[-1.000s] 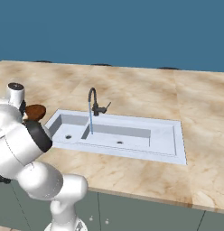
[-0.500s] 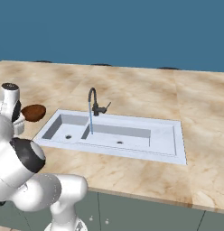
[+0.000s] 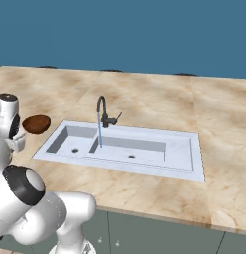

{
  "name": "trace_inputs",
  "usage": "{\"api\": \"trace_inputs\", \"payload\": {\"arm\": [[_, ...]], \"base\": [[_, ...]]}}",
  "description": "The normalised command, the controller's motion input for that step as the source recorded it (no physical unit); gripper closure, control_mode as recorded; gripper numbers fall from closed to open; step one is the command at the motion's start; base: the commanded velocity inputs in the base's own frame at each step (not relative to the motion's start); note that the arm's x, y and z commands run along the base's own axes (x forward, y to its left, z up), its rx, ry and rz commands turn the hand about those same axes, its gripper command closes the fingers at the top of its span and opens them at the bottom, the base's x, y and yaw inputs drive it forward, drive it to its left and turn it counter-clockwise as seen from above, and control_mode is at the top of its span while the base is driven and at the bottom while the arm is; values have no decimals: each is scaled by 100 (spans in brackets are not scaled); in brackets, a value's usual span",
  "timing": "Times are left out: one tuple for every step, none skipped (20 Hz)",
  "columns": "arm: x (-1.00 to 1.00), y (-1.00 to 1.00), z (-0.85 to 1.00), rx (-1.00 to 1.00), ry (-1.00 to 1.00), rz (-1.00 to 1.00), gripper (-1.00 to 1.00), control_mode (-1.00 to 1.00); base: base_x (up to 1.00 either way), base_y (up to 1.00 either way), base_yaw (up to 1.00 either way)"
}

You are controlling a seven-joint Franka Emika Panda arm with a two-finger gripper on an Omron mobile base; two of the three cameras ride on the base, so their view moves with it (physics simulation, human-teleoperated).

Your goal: Rinse each bowl for a few seconds and place them down in the sink or on the counter.

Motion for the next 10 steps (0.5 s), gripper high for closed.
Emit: {"api": "trace_inputs", "payload": {"arm": [[-21, 0, -6, -6, -4, 6, -100, -100], [-22, 0, -3, -6, -5, 6, -100, -100], [-25, -5, 0, -7, -6, 6, -100, -100], [-25, -7, -1, -6, -5, 6, -100, -100], [-28, -4, -3, -6, -6, 6, -100, -100], [-29, -2, -4, -7, -7, 6, -100, -100], [-29, -1, -4, -7, -7, 6, -100, -100], [-28, 0, -3, -6, -7, 6, -100, -100], [-26, 0, -3, -7, -8, 7, -100, -100], [-24, 0, -7, -6, -7, 7, -100, -100]], "base": [[0, 0, 0], [0, 0, 0], [0, 0, 0], [0, 0, 0], [0, 0, 0], [0, 0, 0], [0, 0, 0], [0, 0, 0], [0, 0, 0], [0, 0, 0]]}}
